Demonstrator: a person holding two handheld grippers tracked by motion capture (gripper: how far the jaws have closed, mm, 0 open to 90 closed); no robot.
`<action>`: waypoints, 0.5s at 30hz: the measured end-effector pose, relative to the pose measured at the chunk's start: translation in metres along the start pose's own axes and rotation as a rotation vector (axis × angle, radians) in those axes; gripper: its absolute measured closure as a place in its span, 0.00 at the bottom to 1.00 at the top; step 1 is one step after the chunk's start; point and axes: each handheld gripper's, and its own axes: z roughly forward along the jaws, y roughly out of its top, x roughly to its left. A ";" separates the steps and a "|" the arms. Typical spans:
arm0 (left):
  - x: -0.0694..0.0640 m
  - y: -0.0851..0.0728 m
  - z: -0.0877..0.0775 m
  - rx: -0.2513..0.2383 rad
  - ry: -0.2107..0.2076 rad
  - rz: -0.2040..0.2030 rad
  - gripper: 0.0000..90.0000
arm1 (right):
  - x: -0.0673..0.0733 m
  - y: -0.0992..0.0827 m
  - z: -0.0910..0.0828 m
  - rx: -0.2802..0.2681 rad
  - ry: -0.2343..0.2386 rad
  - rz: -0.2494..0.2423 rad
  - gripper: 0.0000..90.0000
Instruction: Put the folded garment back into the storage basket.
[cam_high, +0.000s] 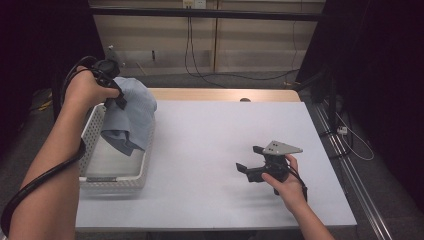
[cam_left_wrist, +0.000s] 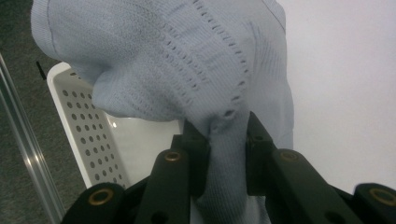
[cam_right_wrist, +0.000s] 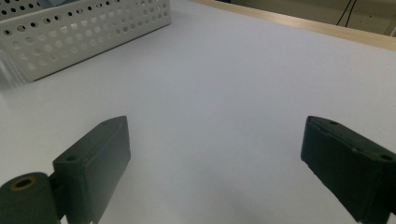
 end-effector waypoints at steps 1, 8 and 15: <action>0.000 -0.001 0.001 -0.003 0.000 -0.005 0.85 | 0.000 0.000 0.000 0.000 0.000 0.000 0.08; 0.007 -0.005 0.006 0.005 0.002 -0.019 0.84 | 0.000 0.000 0.000 -0.001 -0.001 -0.001 0.08; 0.011 -0.009 0.009 0.006 -0.007 -0.024 0.84 | 0.000 0.000 0.000 0.000 0.000 0.000 0.08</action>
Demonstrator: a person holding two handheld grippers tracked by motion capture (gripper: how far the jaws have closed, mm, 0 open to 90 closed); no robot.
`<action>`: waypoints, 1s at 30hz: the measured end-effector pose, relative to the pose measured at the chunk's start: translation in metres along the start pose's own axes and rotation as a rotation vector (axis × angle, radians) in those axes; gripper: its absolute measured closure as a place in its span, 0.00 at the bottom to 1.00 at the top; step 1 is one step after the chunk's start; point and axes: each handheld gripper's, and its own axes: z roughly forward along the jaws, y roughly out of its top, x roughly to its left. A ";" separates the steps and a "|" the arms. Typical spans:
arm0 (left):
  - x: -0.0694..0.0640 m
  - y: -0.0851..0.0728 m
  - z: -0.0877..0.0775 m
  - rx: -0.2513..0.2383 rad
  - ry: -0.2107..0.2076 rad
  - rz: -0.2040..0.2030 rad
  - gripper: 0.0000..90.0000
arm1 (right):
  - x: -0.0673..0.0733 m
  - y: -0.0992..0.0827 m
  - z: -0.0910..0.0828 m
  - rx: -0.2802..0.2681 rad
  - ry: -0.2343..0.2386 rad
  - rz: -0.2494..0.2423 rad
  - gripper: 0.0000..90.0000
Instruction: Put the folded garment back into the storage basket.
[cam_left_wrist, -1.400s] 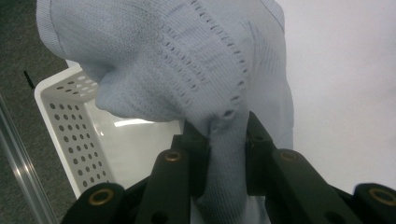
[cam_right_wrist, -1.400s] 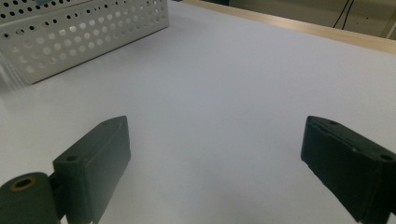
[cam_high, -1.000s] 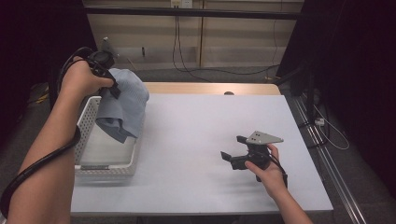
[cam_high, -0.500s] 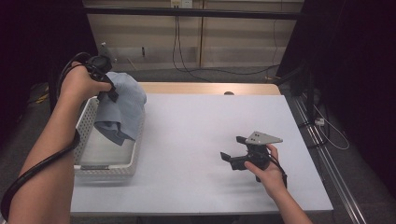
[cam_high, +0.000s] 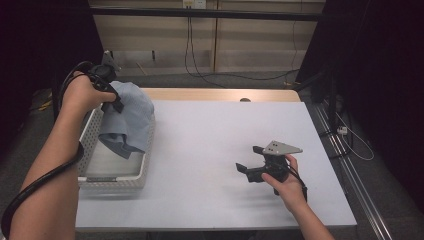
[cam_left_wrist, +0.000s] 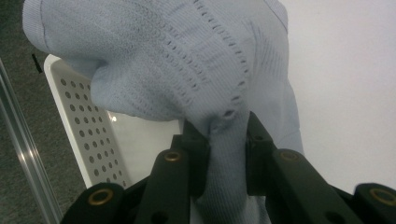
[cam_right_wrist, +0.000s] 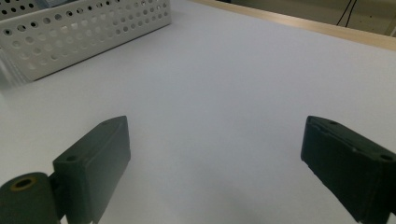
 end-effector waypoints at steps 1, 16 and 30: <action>0.001 0.000 -0.001 -0.001 0.001 -0.004 0.84 | 0.000 0.000 0.000 0.002 0.000 0.001 0.08; 0.008 -0.007 0.002 0.009 0.001 -0.019 0.84 | 0.000 0.000 0.000 0.003 0.001 0.002 0.08; 0.013 -0.015 0.013 0.014 -0.009 -0.024 0.84 | 0.001 0.000 0.001 0.002 0.003 -0.001 0.08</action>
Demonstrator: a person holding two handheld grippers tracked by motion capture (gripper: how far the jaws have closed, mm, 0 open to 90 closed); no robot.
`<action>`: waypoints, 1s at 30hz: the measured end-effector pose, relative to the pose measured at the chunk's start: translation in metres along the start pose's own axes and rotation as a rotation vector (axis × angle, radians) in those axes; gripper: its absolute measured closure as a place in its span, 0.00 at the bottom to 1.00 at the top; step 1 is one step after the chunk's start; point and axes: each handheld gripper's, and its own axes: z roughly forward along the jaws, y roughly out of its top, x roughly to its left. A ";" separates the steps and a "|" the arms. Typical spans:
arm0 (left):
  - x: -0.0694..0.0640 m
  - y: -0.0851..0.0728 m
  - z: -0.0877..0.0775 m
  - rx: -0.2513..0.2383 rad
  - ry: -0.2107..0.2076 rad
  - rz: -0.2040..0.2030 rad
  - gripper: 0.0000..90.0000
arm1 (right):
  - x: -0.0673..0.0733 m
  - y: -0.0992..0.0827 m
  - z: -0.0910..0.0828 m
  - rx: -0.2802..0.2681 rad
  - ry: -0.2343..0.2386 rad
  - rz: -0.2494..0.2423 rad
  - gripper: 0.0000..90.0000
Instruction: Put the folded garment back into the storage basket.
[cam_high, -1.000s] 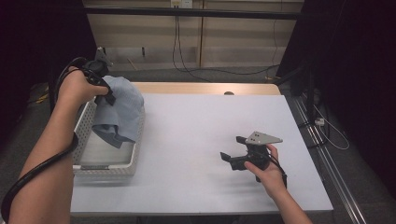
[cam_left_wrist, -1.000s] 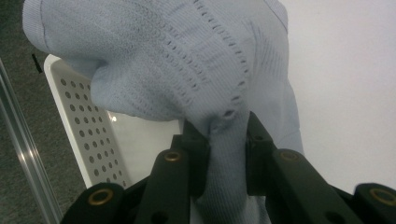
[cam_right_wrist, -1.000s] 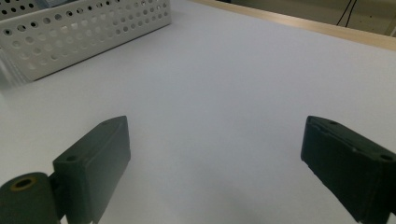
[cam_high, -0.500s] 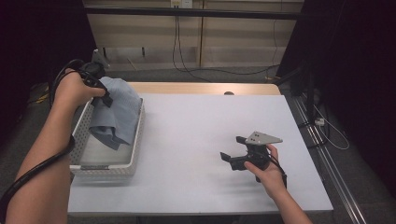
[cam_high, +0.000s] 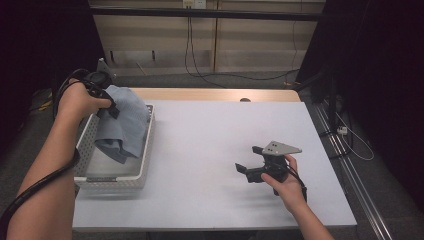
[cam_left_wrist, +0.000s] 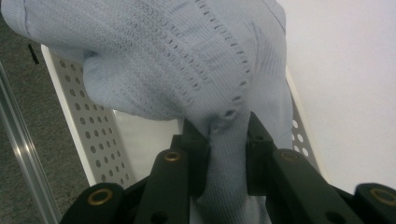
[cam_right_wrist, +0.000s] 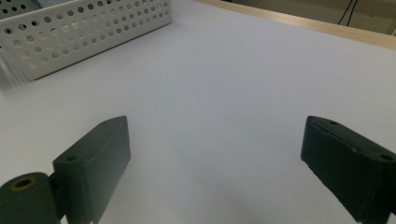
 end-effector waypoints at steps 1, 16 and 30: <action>0.000 -0.001 0.000 -0.001 0.003 0.002 0.84 | 0.000 0.000 0.000 -0.001 0.000 -0.003 0.08; 0.005 -0.009 0.009 0.002 -0.010 -0.011 0.84 | 0.000 0.000 0.000 0.001 0.003 -0.005 0.08; 0.007 -0.023 0.022 -0.006 -0.050 -0.021 0.84 | 0.003 -0.001 0.002 0.008 0.004 -0.009 0.08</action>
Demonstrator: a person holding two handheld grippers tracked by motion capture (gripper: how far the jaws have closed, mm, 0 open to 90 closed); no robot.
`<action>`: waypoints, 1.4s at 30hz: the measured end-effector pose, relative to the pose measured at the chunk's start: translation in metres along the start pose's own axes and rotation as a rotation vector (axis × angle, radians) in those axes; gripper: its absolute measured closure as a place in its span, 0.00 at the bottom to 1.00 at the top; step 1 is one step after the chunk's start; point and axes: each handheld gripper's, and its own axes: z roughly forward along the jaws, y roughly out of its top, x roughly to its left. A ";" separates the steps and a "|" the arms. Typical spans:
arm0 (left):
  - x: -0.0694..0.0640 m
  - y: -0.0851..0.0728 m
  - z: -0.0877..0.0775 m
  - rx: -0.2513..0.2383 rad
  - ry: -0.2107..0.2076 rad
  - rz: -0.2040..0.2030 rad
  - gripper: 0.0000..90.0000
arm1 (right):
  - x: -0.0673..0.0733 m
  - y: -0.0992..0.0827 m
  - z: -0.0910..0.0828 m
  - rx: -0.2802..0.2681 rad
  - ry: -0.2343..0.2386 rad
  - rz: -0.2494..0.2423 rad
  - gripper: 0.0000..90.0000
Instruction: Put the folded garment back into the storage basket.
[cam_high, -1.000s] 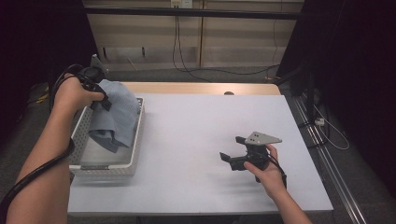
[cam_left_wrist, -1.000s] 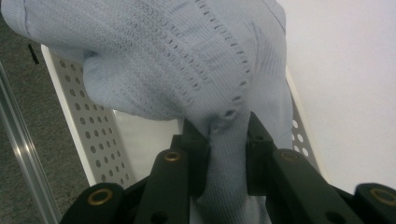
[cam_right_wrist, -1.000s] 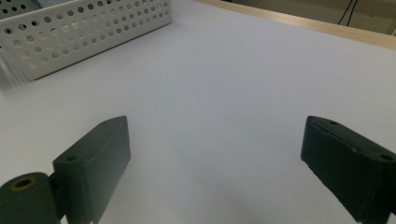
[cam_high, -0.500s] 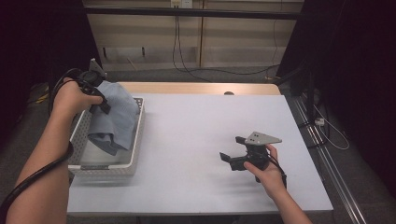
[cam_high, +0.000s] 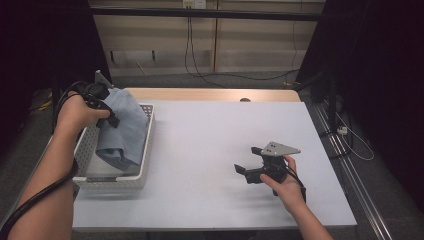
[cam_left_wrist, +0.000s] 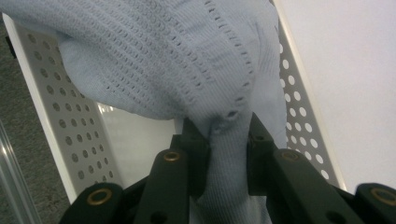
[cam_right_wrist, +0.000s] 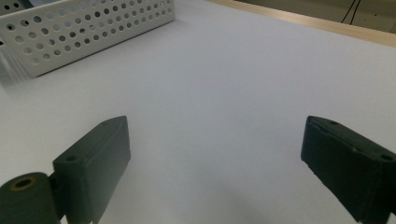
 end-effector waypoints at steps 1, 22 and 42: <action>0.000 -0.001 0.001 -0.003 -0.002 -0.002 0.84 | 0.000 0.000 0.000 0.000 0.001 0.000 0.08; -0.003 -0.004 0.009 0.004 -0.031 0.013 0.84 | 0.002 0.000 0.001 0.003 0.003 -0.005 0.08; -0.003 -0.012 0.015 0.002 -0.060 0.010 0.84 | 0.003 0.000 0.001 0.004 0.006 -0.006 0.08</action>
